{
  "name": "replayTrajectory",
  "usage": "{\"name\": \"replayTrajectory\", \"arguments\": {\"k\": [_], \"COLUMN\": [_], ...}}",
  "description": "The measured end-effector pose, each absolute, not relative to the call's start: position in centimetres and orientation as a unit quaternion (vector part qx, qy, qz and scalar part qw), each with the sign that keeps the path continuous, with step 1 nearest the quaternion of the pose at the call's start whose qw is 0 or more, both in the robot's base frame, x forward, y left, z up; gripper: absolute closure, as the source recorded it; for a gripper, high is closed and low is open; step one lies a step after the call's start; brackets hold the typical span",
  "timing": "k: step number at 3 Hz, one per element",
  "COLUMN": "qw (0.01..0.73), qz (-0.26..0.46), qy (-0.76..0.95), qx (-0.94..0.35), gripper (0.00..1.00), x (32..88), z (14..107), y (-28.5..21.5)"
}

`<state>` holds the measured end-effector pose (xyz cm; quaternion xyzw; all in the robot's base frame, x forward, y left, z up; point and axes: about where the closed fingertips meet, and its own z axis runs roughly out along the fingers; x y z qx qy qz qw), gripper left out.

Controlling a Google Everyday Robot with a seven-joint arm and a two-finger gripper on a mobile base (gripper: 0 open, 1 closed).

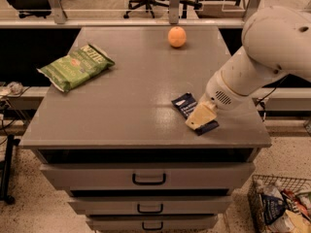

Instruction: Move rxbar blueberry near orange

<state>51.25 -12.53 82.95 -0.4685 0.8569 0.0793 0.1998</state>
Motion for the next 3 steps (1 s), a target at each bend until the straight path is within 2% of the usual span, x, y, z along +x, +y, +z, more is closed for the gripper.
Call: {"name": "replayTrajectory", "arguments": {"k": [1,2,3], "qw": [0.2,0.215,0.239], "qz": [0.079,0.068,0.03], "qy": [0.857,0.84,0.813], "qx": [-0.469,-0.494,-0.531], "gripper": [0.95,1.0,1.0], "x": [51.2,50.7,50.8], "z": [83.3,85.0,88.7], "y": [-12.5,-11.7,-12.3]}}
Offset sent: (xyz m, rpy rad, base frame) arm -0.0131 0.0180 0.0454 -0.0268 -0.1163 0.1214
